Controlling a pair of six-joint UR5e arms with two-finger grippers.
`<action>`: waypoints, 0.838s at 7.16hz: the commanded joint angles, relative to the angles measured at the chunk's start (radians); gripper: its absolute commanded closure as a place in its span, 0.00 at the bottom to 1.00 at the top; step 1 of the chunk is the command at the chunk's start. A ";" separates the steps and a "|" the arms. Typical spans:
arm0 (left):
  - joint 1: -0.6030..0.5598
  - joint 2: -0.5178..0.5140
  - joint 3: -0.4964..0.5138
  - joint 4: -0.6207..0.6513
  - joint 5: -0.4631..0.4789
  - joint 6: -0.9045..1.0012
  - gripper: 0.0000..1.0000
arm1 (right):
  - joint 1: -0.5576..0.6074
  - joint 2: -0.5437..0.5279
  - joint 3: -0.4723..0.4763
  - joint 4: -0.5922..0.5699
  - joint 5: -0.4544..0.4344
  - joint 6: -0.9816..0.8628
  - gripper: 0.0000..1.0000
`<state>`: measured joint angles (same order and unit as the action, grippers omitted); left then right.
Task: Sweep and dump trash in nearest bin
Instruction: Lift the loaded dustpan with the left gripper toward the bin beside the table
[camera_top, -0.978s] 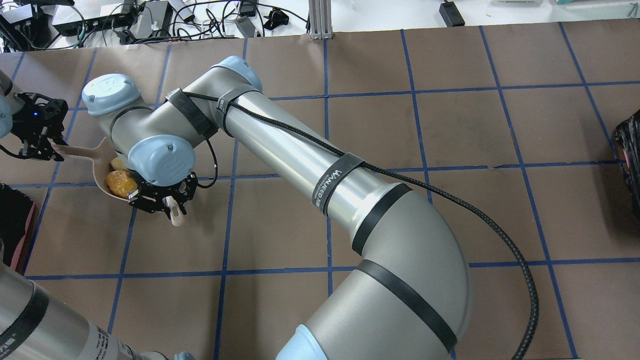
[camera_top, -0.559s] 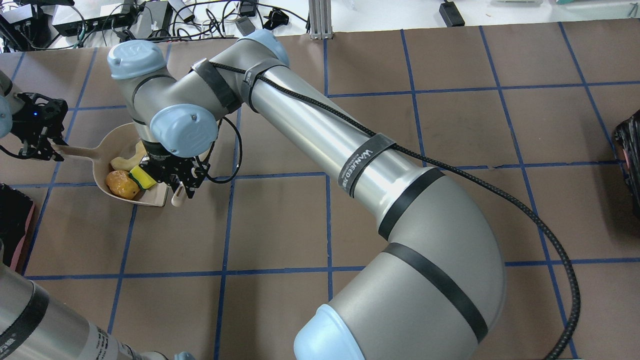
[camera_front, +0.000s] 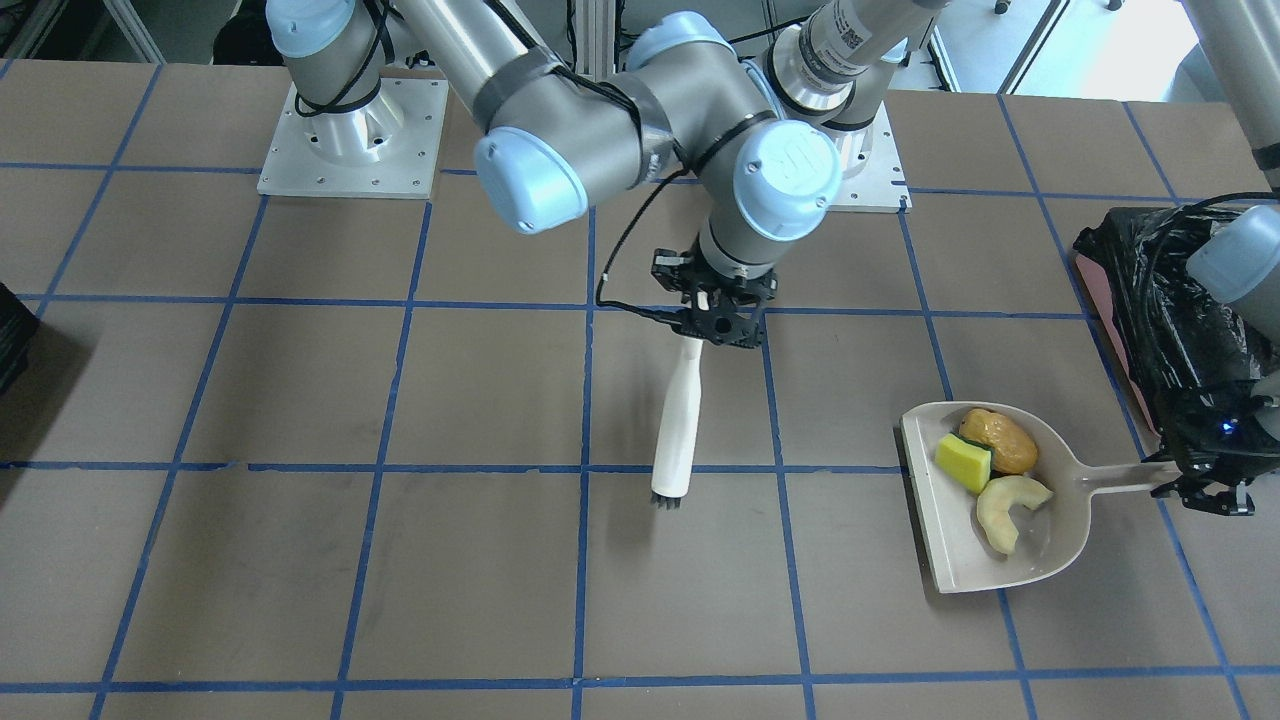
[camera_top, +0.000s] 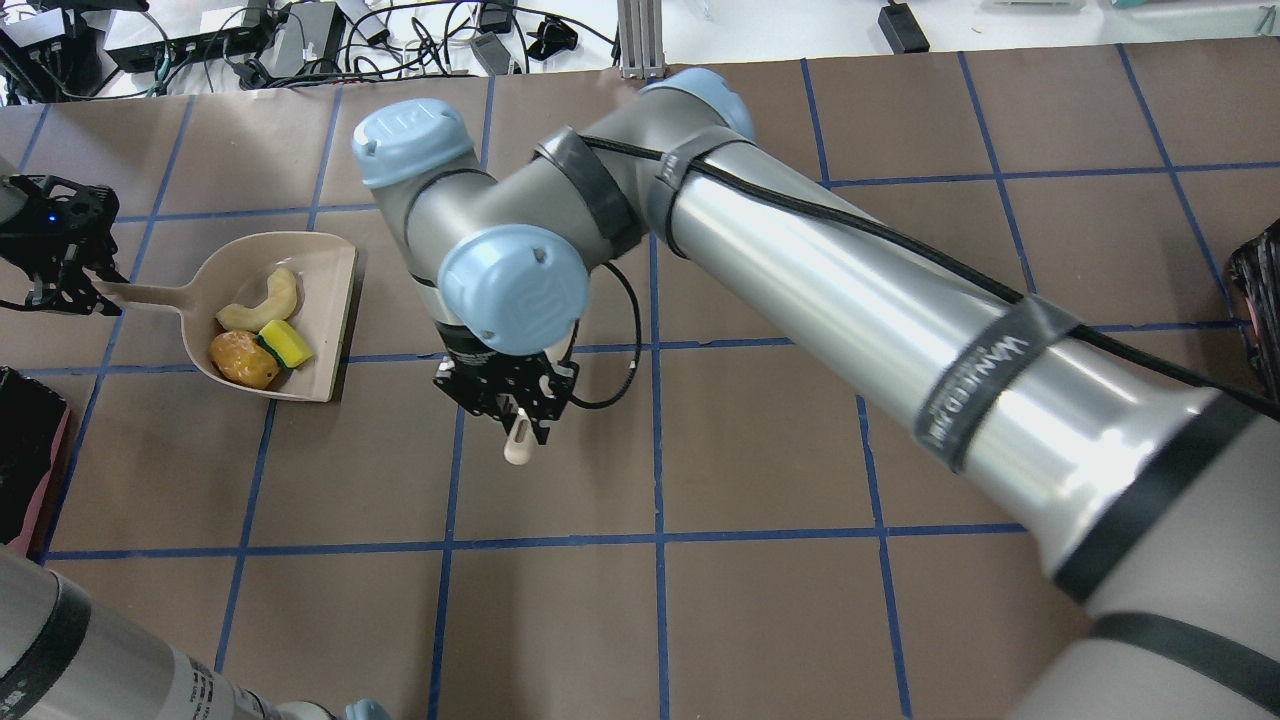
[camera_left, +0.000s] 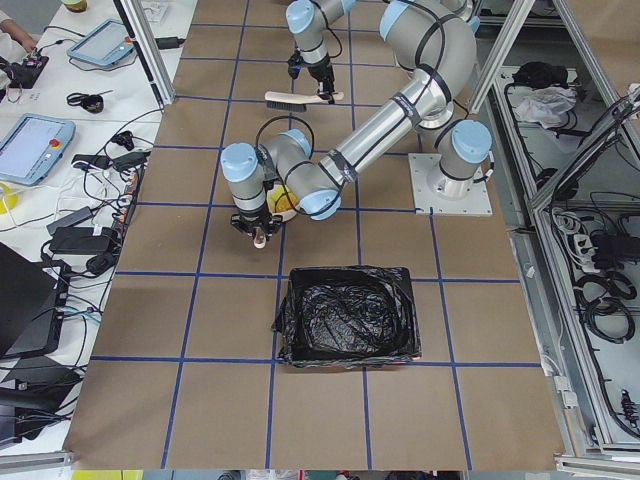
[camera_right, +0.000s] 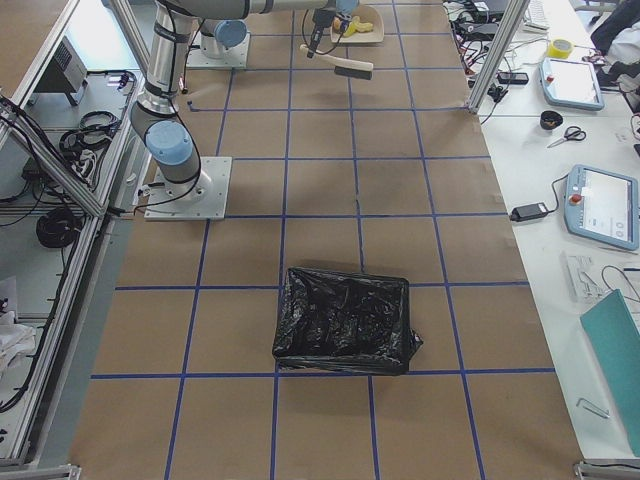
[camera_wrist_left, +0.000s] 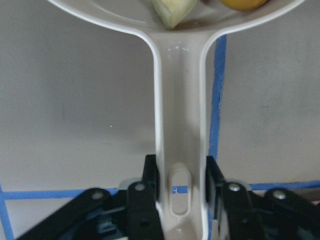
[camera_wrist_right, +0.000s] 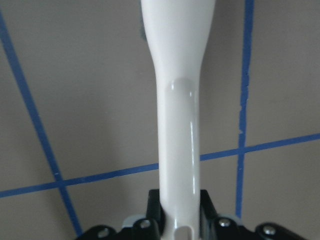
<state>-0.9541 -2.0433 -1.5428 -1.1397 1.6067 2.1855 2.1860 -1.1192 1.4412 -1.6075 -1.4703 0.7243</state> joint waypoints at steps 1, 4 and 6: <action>0.079 0.049 0.010 -0.072 -0.060 -0.003 1.00 | -0.049 -0.201 0.374 -0.220 -0.039 -0.127 1.00; 0.239 0.142 0.064 -0.139 -0.064 0.060 1.00 | -0.023 -0.199 0.433 -0.209 -0.157 -0.120 1.00; 0.387 0.141 0.147 -0.140 -0.057 0.221 1.00 | 0.046 -0.189 0.430 -0.209 -0.110 -0.122 1.00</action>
<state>-0.6555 -1.9050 -1.4449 -1.2742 1.5467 2.3185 2.1887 -1.3133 1.8710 -1.8160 -1.5962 0.5987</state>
